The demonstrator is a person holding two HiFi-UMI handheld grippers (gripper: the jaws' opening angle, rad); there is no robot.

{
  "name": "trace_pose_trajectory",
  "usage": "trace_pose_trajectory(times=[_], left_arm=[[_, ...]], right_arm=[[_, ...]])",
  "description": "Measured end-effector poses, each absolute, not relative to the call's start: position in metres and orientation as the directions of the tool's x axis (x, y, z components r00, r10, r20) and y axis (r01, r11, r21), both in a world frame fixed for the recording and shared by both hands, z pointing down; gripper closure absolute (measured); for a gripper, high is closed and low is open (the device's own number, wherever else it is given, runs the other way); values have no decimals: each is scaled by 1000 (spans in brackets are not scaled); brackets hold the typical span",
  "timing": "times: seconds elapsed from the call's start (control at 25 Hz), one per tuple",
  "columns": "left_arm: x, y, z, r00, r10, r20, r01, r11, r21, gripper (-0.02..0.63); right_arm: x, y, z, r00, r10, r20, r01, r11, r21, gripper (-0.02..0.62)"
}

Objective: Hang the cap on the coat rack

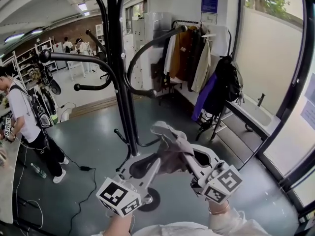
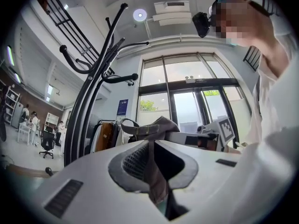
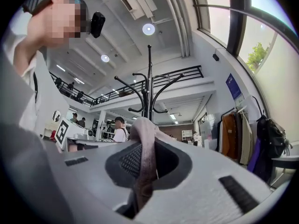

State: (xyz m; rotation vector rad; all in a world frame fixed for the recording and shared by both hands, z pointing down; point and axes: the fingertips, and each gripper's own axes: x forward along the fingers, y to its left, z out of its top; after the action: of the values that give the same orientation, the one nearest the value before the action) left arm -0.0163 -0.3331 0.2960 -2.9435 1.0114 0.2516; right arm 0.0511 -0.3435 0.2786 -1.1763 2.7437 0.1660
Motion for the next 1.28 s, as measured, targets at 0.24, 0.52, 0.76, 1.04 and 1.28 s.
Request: trace_pose_trajectory(times=[0.24,0.52,0.76,1.04,1.28], left_arm=[[-8,-337,257,780,-582,-229,-602,-798,-23,565],[9,-329,213,784,-544,-299,-594,-797,-107,565],[15,-327,159,790,-501,-352,-579,-800,-160,565],[-2,-302,146,800,-440,-409,-552,-807,-212,565],[-11,-293,118,800,-409,-439,-550,-792,-264,565]], right_arm=[[65,-347,242,-673,-695,-253,-732,674,96,584],[88,-345,192,-663,-664,-345,-737,659,149,583],[97,-348,130,-654,-630,-420,-744,637,202,584],[84,-328,108,-673,-573,-468,-724,640,258,584],[76,-321,69,-687,-526,-502,-712,623,323,584]])
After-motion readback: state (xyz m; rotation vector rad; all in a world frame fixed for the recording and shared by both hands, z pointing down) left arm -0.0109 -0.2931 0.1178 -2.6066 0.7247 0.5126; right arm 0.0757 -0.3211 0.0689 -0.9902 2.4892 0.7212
